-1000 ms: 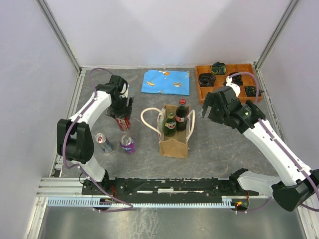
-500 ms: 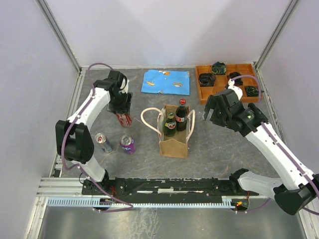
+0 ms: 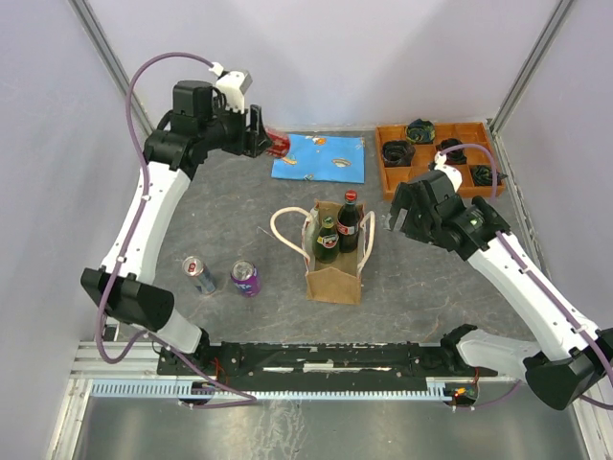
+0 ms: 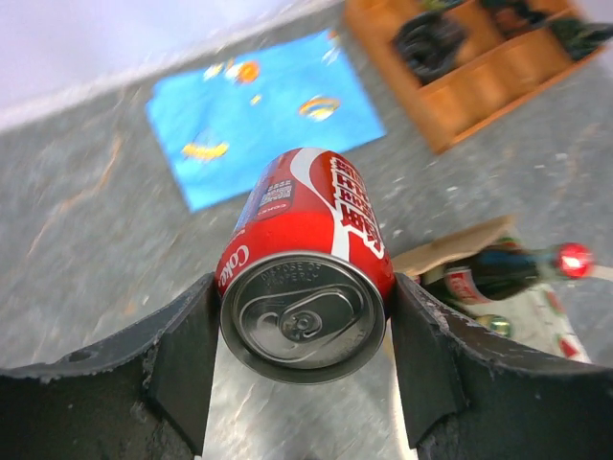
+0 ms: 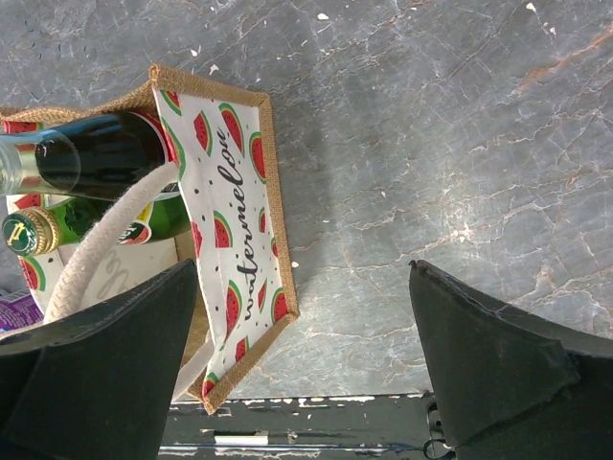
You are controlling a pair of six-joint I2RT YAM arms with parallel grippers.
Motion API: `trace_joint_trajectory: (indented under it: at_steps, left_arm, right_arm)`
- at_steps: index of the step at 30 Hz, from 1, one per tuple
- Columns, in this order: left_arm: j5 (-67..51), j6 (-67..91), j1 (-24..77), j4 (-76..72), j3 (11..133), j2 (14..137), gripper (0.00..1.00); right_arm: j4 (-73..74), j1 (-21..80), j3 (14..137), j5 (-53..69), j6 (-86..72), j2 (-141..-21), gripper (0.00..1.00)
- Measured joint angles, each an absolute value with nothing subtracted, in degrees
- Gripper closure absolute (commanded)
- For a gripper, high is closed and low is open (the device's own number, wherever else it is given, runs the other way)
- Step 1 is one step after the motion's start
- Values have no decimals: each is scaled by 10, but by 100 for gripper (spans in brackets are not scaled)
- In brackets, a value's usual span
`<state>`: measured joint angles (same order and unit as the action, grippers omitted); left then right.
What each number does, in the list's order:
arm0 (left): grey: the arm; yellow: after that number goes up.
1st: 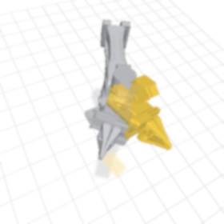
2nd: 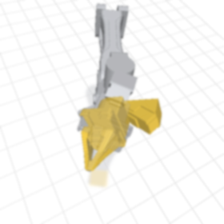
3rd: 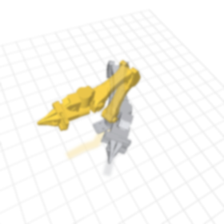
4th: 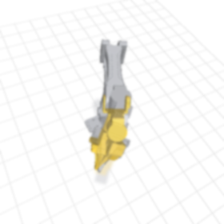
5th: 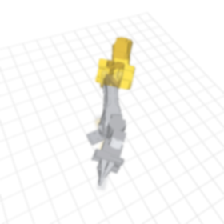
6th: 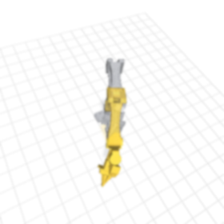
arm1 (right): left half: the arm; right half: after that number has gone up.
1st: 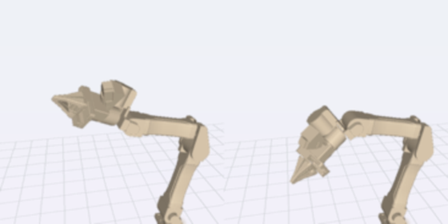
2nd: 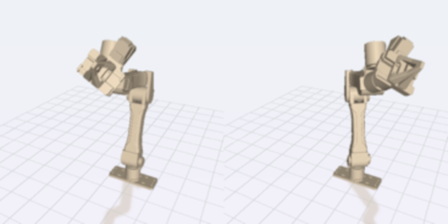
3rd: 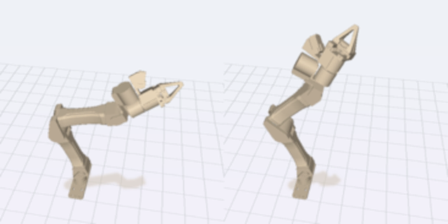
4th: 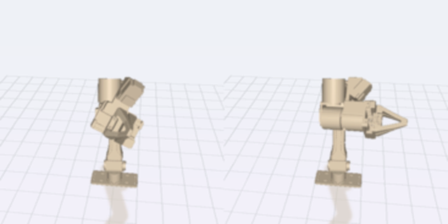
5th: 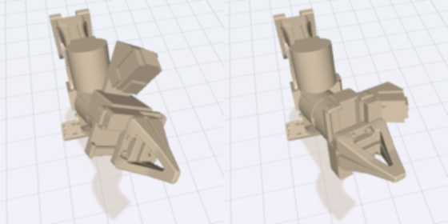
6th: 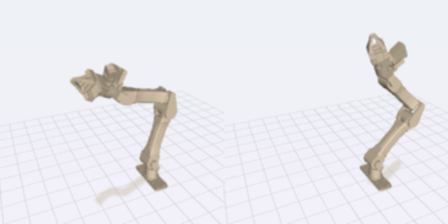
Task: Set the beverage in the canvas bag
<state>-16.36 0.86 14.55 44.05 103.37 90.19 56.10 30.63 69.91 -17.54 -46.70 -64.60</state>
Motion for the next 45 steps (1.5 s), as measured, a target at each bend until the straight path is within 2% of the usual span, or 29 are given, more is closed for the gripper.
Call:
trace_joint_trajectory:
  at_steps: [5, 10, 14, 31, 45]
  left_arm:
    - [-216, 0, 218, 388, 1038, 869, 97]
    - [-242, -59, 366, 363, 1005, 827, 97]
    - [-263, -95, 433, 367, 972, 808, 97]
    - [-222, -224, 511, 375, 860, 807, 97]
    - [-143, -239, 526, 317, 753, 831, 97]
  right_arm:
    - [561, 306, 699, -175, -467, -648, 1]
    - [561, 306, 699, -175, -467, -648, 1]
    - [561, 306, 699, -175, -467, -648, 1]
    - [571, 305, 699, -180, -467, -627, 1]
    - [583, 303, 699, -183, -467, -614, 1]
